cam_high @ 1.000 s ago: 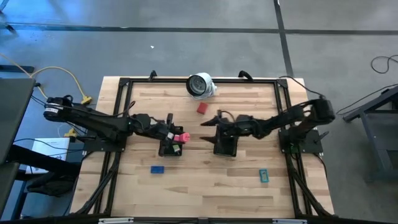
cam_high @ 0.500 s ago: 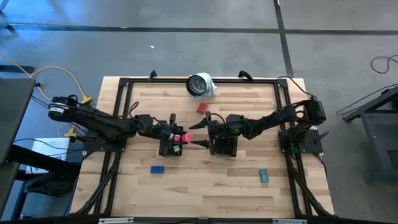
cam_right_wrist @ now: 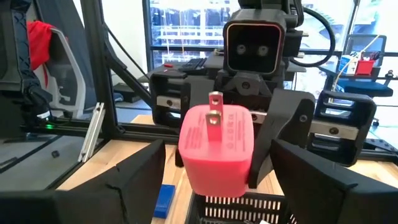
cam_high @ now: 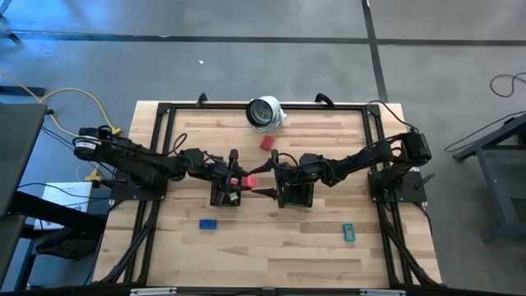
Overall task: Pick & Place Office items
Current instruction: Put the pink charger adapter into the left black bin
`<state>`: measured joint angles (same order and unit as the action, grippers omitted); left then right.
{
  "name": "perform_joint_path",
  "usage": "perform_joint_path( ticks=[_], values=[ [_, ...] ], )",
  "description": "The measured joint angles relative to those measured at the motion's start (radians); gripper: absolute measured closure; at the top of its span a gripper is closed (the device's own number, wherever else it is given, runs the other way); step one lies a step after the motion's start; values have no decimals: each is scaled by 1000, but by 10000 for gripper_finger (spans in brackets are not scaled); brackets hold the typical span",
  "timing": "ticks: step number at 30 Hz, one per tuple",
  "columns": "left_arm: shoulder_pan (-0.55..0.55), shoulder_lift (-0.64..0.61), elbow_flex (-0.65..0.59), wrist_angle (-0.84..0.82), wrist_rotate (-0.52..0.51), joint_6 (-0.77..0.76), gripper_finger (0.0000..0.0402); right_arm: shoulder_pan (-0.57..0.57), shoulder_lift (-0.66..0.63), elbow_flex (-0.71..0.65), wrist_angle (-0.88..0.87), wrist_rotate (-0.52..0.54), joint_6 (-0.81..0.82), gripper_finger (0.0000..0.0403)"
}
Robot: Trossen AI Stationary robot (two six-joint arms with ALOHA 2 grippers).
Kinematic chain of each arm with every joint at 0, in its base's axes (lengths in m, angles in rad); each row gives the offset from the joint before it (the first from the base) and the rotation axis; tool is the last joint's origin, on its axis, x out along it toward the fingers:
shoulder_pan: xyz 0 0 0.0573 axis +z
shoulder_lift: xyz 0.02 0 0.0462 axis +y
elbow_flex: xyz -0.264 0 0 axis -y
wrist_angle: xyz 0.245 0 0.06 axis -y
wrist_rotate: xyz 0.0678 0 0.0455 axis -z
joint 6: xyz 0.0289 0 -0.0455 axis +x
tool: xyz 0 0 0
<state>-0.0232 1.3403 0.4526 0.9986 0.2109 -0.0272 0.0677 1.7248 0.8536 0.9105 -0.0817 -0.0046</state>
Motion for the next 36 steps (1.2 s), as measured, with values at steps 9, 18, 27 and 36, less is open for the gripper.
perform_joint_path(
  ticks=[9, 18, 27, 36],
  values=[
    [15, 13, 0, 26, 10, -16, 247, 0, 0, 0, 27, 2, -1, 125],
    [15, 13, 0, 34, 5, -19, 247, -2, 0, 0, 45, 0, -4, 175],
    [15, 13, 0, 52, 8, -19, 247, -3, -2, 0, 47, 4, -7, 259],
    [15, 14, 0, 61, 23, -19, 247, -5, -2, 0, 47, 6, -4, 260]
  ],
)
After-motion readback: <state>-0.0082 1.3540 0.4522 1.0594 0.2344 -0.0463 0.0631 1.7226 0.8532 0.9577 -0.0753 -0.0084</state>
